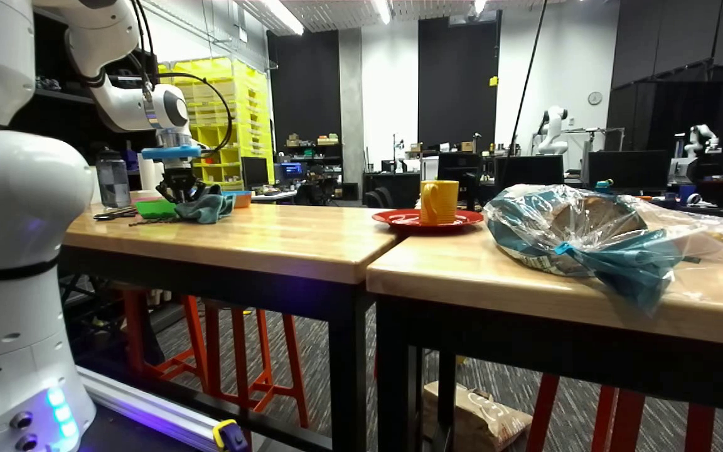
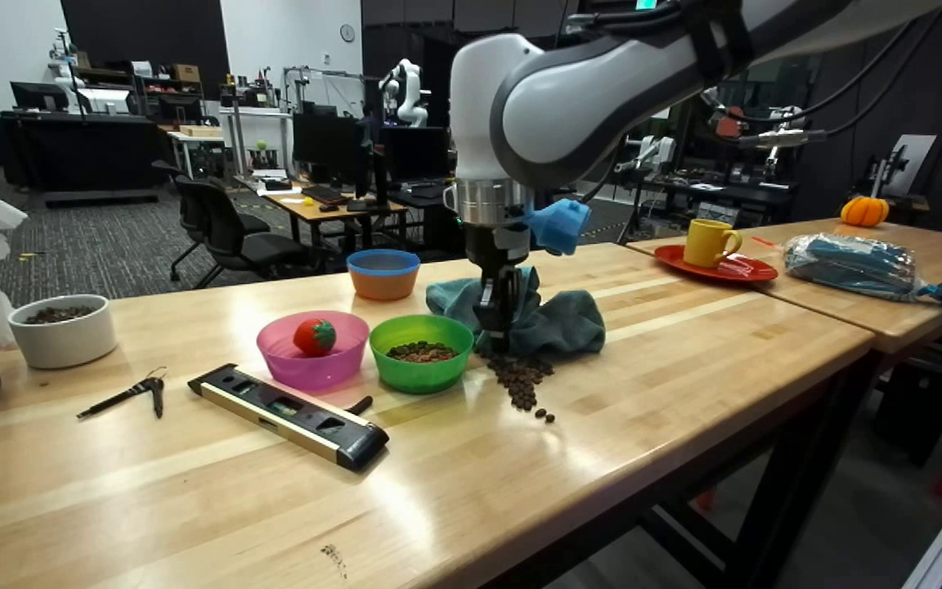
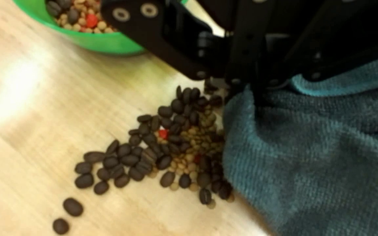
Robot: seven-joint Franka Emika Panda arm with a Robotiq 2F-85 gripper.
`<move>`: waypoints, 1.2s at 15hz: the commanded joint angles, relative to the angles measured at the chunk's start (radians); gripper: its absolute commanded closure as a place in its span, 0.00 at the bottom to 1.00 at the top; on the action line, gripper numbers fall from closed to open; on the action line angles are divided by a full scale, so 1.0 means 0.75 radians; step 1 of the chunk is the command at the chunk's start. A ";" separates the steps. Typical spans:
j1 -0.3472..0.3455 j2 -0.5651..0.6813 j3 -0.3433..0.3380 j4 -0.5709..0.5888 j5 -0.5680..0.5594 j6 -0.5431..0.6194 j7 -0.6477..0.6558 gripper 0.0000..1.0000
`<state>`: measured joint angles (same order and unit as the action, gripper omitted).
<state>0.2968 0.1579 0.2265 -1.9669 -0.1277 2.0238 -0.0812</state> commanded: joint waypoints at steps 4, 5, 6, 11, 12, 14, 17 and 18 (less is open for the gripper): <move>-0.043 -0.087 0.008 -0.185 -0.016 0.035 -0.195 0.98; -0.043 -0.100 0.010 -0.205 -0.011 0.045 -0.207 0.98; -0.042 -0.112 0.013 -0.222 -0.006 0.056 -0.219 0.98; -0.032 -0.160 0.023 -0.288 0.007 0.100 -0.241 0.98; -0.029 -0.166 0.027 -0.296 0.009 0.103 -0.244 0.98; -0.023 -0.174 0.033 -0.308 0.007 0.107 -0.235 0.98; -0.023 -0.189 0.038 -0.308 -0.012 0.117 -0.213 0.98; -0.025 -0.198 0.036 -0.299 -0.021 0.121 -0.206 0.98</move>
<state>0.2799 0.0304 0.2406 -2.1372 -0.1307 2.0924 -0.2509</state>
